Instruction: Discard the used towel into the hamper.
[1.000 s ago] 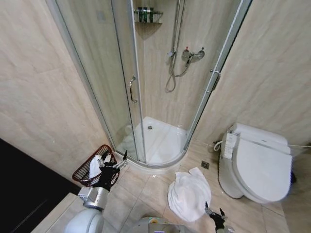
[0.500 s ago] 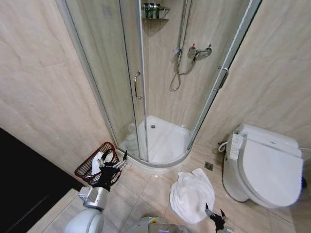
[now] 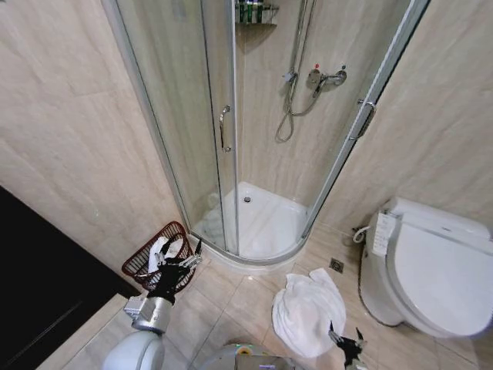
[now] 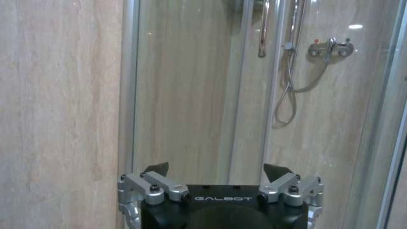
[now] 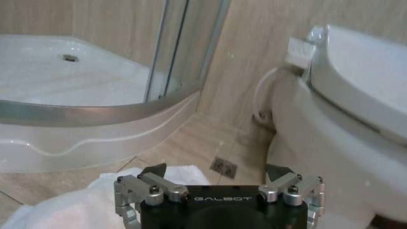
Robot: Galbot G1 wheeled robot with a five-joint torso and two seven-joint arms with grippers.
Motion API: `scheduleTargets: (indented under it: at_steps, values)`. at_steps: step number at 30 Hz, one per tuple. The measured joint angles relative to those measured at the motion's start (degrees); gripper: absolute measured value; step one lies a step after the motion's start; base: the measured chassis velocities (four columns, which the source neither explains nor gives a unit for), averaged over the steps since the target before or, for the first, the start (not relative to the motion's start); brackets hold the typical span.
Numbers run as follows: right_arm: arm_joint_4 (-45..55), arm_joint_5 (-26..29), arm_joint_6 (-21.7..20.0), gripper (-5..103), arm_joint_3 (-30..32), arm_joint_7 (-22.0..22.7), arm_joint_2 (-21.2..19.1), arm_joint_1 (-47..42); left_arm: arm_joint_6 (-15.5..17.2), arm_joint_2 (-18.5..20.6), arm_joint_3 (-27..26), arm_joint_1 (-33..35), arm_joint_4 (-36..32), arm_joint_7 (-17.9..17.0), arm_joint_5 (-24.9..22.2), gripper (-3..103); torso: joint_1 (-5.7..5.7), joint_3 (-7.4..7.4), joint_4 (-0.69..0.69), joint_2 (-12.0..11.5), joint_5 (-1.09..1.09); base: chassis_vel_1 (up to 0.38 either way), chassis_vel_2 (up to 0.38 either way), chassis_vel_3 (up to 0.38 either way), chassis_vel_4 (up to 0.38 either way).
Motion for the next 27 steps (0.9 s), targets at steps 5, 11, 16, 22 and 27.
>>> scheduleTargets:
  at_steps: [5,11,16,22,27]
  values:
    - [-0.39,-1.0,0.38,100,0.57,0.37,-0.99,-1.0,0.0,0.0,0.0,0.0,0.0,0.0,0.0,100,-0.54,-0.6,-0.01,-1.13,0.01,0.0,0.0,0.0,0.0]
    - [1.47,3.46,-0.17,100,0.56,-2.83,-1.48,-2.64,0.0,0.0,0.0,0.0,0.0,0.0,0.0,100,-1.37,-1.65,-0.01,-3.0,0.02,0.0,0.0,0.0,0.0]
    - [3.21,5.85,-1.51,100,0.36,-4.28,-1.31,-3.06,0.0,0.0,0.0,0.0,0.0,0.0,0.0,100,-1.88,-2.25,-0.01,-4.11,0.03,0.0,0.0,0.0,0.0]
    - [8.82,10.7,-5.11,100,-0.09,-5.34,-1.03,-4.96,0.0,0.0,0.0,0.0,0.0,0.0,0.0,100,-2.72,-3.26,-0.01,-5.96,0.02,0.0,0.0,0.0,0.0]
    - [16.97,18.55,-12.03,100,-0.66,-5.12,-1.04,-7.89,0.0,0.0,0.0,0.0,0.0,0.0,0.0,100,-3.32,-3.97,-0.01,-7.28,0.02,0.0,0.0,0.0,0.0]
